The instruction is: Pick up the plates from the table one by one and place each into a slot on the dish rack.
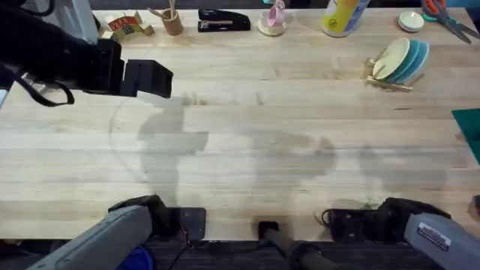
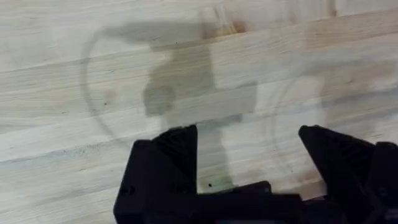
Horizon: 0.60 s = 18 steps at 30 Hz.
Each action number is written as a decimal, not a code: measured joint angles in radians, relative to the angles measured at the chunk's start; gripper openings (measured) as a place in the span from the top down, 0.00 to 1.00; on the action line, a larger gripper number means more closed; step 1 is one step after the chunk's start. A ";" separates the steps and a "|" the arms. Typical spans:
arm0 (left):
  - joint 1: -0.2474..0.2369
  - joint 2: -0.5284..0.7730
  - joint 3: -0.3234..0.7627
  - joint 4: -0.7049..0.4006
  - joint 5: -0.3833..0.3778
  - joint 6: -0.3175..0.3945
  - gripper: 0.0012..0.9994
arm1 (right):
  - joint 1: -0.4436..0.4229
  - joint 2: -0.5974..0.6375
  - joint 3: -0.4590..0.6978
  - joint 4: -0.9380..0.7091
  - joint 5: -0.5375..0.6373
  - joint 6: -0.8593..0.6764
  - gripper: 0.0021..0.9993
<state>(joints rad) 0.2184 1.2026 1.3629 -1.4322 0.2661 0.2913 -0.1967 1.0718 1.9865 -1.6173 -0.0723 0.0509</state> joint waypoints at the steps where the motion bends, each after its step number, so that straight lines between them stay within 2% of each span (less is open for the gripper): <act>1: 0.000 0.000 0.000 0.000 0.000 0.000 0.01 | 0.000 -0.008 0.000 0.000 0.000 0.000 0.01; 18: 0.000 0.000 0.000 0.000 0.000 0.000 0.01 | 0.000 -0.031 -0.002 0.000 0.000 0.000 0.00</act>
